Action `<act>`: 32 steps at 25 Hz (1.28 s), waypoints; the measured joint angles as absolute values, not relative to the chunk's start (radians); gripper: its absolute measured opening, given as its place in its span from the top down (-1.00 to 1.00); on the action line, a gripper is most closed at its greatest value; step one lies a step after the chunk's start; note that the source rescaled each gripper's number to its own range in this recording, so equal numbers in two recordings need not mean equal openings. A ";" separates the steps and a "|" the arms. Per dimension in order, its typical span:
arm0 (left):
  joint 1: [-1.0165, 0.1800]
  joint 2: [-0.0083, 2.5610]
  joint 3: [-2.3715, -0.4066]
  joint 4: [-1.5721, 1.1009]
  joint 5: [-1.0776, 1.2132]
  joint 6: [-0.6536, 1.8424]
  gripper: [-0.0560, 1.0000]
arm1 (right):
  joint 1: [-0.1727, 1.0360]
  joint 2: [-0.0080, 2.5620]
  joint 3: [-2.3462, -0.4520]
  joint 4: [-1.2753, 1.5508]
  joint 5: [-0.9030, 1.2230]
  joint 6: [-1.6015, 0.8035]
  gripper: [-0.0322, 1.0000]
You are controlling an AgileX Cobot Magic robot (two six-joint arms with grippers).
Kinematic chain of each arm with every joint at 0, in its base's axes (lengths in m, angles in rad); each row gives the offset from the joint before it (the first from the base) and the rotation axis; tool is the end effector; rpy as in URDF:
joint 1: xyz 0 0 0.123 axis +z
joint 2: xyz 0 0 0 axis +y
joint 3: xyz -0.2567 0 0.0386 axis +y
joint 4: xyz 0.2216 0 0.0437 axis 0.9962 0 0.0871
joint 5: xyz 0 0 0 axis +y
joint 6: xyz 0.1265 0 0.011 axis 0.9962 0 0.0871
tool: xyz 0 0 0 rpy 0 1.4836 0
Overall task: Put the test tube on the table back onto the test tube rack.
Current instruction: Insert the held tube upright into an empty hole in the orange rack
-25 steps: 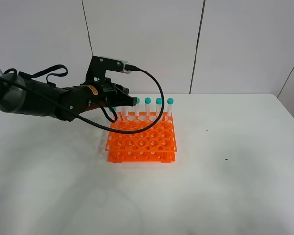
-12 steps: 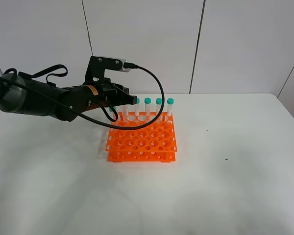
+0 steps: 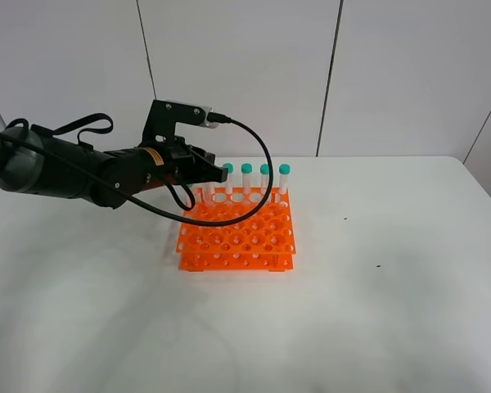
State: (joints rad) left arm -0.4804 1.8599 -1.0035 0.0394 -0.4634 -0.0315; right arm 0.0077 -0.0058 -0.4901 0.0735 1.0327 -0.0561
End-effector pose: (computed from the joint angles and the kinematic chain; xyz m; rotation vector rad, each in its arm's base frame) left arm 0.3620 -0.1912 0.1809 0.4652 1.8332 -0.3433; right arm 0.0313 0.0083 0.2490 -0.0664 2.0176 0.0569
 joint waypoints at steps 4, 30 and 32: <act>-0.480 1.860 -0.995 0.040 -0.484 -0.032 0.89 | 0.008 -0.006 -0.490 0.074 1.033 -0.056 -1.00; -0.480 1.911 -0.995 0.042 -0.549 -0.037 0.89 | 0.008 -0.006 -0.490 0.074 1.033 -0.056 -1.00; -0.480 1.926 -0.994 0.042 -0.552 -0.042 0.89 | 0.008 -0.006 -0.490 0.074 1.033 -0.056 -1.00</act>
